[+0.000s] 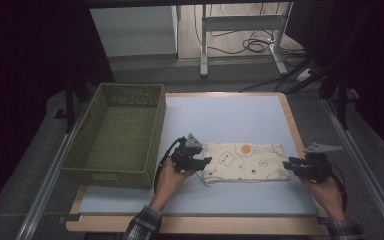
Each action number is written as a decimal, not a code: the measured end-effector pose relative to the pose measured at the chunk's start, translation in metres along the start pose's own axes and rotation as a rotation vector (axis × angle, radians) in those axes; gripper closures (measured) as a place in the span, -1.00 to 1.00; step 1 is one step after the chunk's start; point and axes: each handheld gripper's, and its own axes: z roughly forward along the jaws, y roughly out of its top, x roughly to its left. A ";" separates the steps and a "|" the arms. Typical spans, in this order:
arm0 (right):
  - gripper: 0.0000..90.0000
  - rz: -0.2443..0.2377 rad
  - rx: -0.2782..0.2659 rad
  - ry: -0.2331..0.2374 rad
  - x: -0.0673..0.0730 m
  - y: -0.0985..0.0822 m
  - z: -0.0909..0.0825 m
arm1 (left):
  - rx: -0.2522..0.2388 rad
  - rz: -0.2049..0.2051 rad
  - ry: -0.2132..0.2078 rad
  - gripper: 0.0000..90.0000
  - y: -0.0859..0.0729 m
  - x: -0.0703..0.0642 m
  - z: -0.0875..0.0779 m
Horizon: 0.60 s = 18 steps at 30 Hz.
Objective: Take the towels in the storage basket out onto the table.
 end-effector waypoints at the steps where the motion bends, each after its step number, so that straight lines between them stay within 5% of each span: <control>1: 0.43 0.004 0.000 -0.009 -0.002 0.002 0.003 | 0.001 -0.006 0.013 0.05 0.003 0.005 0.007; 7: 0.43 0.076 0.011 -0.022 -0.021 0.015 0.030 | 0.033 -0.055 0.093 0.06 0.013 0.031 0.048; 10: 0.65 0.083 0.046 -0.011 -0.019 0.015 0.040 | 0.067 -0.085 0.076 0.09 0.011 0.041 0.062; 13: 0.91 0.055 0.047 -0.025 -0.016 0.017 0.042 | 0.047 -0.094 0.006 0.40 0.007 0.042 0.064; 14: 0.92 0.054 0.048 -0.032 -0.016 0.019 0.043 | 0.053 -0.086 -0.012 0.65 0.007 0.043 0.063; 18: 0.92 0.050 0.036 -0.041 -0.025 0.030 0.053 | 0.062 -0.056 0.005 0.89 0.006 0.036 0.053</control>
